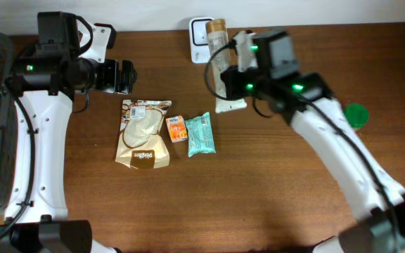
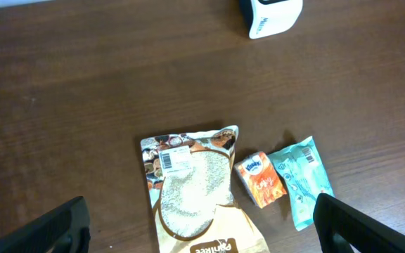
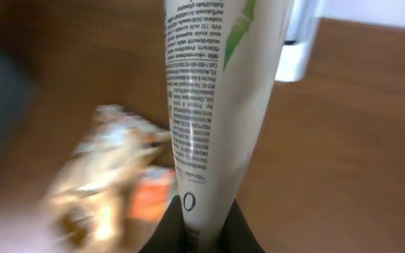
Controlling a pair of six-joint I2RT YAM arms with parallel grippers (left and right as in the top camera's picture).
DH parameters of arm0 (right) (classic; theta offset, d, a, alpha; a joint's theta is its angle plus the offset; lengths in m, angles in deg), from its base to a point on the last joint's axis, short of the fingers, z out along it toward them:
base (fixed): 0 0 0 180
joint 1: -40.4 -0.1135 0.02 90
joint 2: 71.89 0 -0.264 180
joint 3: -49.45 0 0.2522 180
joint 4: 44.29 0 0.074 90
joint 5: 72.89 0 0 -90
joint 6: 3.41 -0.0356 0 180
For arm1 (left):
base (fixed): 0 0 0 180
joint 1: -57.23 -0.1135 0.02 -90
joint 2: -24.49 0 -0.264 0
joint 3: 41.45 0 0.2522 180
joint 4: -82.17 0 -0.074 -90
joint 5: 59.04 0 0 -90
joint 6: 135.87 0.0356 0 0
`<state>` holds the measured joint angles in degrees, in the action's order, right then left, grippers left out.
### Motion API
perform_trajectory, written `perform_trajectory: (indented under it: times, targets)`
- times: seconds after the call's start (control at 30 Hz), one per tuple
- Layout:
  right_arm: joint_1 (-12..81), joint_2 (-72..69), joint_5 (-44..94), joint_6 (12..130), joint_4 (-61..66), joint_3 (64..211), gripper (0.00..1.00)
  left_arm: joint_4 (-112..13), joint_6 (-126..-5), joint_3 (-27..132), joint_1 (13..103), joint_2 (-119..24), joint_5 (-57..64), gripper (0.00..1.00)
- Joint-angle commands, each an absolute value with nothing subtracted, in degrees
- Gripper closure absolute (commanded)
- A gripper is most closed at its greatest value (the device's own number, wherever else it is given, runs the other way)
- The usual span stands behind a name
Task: Scan the item barcode
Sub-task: 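Lift the tube and hold it up to the white scanner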
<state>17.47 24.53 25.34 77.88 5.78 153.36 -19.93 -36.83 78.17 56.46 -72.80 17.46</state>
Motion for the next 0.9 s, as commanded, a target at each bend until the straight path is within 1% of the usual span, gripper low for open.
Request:
perform_trajectory:
  times: [0.0,0.13,0.27,0.4,0.53,0.7,0.87]
  targets:
    - [15.41,30.93,5.13,88.72,-2.22,155.39,0.96,-19.88,-35.89,78.37,56.30,-72.98,17.27,0.01]
    - [15.19,37.91,-2.59,97.46,-12.95,155.39,0.96,-19.88,-35.89,78.37,56.30,-72.98,17.27,0.01]
    - [15.17,42.61,-6.57,108.22,-23.62,155.39,0.96,-19.88,-35.89,78.37,56.30,-72.98,17.29,0.01]
    - [15.17,47.46,-12.53,118.93,-37.47,155.39,0.96,-19.88,-35.89,78.37,56.30,-72.98,17.27,0.01]
    - [15.06,51.11,-15.07,127.54,-48.07,155.39,0.96,-19.88,-35.89,78.37,56.30,-72.98,17.27,0.01]
    - [14.86,54.85,-14.98,134.77,-55.22,155.39,0.96,-19.88,-35.89,78.37,56.30,-72.98,17.27,0.01]
    - [14.86,58.12,-13.89,144.04,-57.17,155.39,0.96,-19.88,-35.89,78.37,56.30,-72.98,17.27,0.01]
